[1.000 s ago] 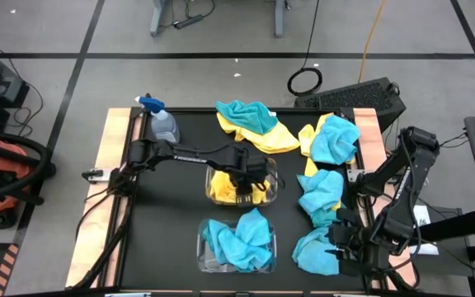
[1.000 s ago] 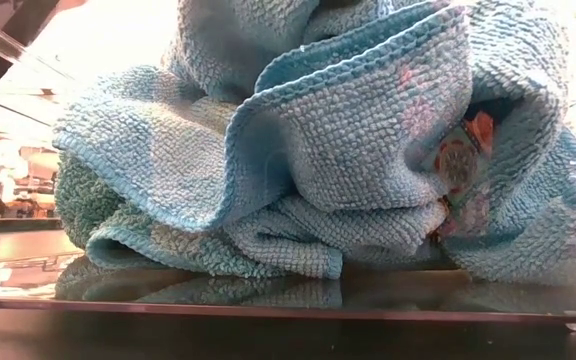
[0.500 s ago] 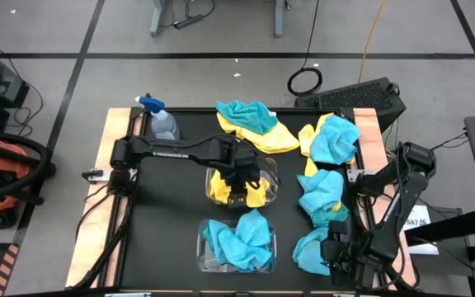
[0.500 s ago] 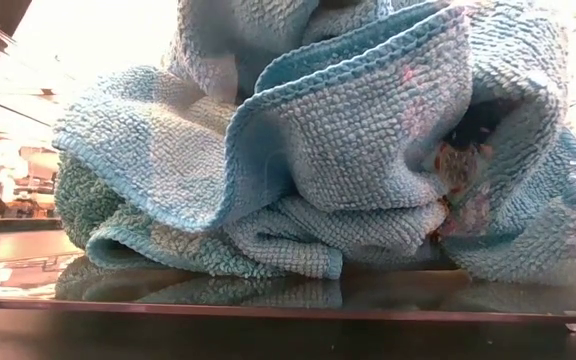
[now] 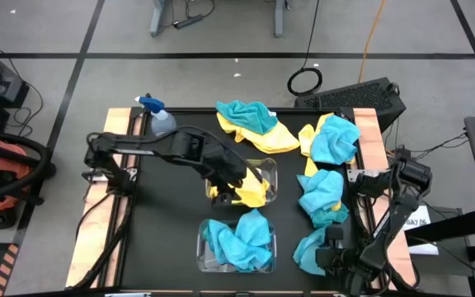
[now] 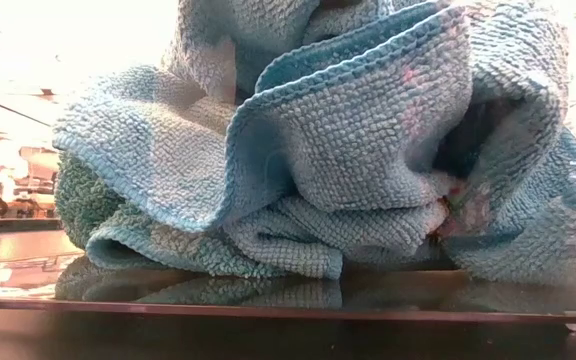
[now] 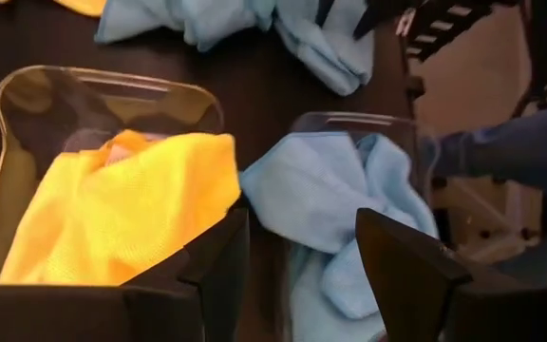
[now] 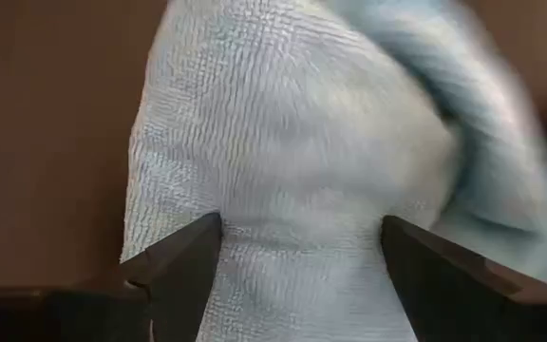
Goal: Sort microfiber towel by color & place in baskets
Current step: Put the blue microfiber cloth into the bottom transparent bin
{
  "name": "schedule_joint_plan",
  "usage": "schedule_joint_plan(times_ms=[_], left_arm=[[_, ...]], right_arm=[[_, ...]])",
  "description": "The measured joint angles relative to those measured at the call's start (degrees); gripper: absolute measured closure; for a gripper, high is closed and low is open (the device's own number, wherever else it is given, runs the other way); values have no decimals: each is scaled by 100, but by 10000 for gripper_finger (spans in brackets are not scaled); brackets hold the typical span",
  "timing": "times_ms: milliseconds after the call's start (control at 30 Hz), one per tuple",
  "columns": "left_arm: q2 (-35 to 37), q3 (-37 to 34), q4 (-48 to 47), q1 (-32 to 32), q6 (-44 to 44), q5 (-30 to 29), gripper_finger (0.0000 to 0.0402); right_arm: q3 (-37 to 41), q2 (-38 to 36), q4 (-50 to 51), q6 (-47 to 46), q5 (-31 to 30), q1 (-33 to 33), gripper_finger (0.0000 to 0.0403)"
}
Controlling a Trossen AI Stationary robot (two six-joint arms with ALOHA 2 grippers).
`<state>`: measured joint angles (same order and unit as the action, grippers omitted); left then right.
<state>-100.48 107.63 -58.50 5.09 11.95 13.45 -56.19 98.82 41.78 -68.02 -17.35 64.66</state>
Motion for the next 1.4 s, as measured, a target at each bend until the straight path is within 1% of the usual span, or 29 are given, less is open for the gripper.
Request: schedule_joint_plan(times_ms=[133, 200, 267, 333, 400, 567, 600, 633, 767, 833, 967, 1233, 1400], left_arm=[[223, 0, 93, 88, 183, -22, 201], [306, 0, 104, 131, 280, -33, 201], [383, 0, 105, 182, 361, -44, 200], [462, 0, 105, 228, 420, -46, 201], [549, 0, 98, 296, 424, -46, 201], [744, 0, 91, 440, 430, -46, 201], [794, 0, 97, 462, 428, -46, 201], [842, 0, 99, 493, 424, -52, 201], [1007, 0, 103, 595, 375, -153, 201], [1085, 0, 107, 640, 359, -380, 201], [1277, 0, 160, 750, 199, -919, 201], [1496, 0, 405, 1065, -84, -1573, 201], [1508, 0, 408, 1251, -172, -1909, 201]], right_arm=[[361, 115, -676, -272, 227, 0, 131], [431, 135, -746, -398, 222, 0, 144], [435, 131, -749, -438, 171, 0, 167], [444, 103, -752, -376, 153, -16, 198], [446, 101, -734, -273, 190, -70, 238], [455, 75, -733, -61, 224, -158, 363], [460, 49, -731, 4, 241, -172, 380], [467, 5, -723, 66, 261, -194, 387], [490, -257, -575, 170, 279, -315, 384], [513, -435, -393, 331, 232, -407, 391], [499, -928, -359, 707, 125, -638, 395], [317, -1893, -415, 1904, 75, -1281, 395], [97, -2421, -792, 2788, 77, -1735, 395]])
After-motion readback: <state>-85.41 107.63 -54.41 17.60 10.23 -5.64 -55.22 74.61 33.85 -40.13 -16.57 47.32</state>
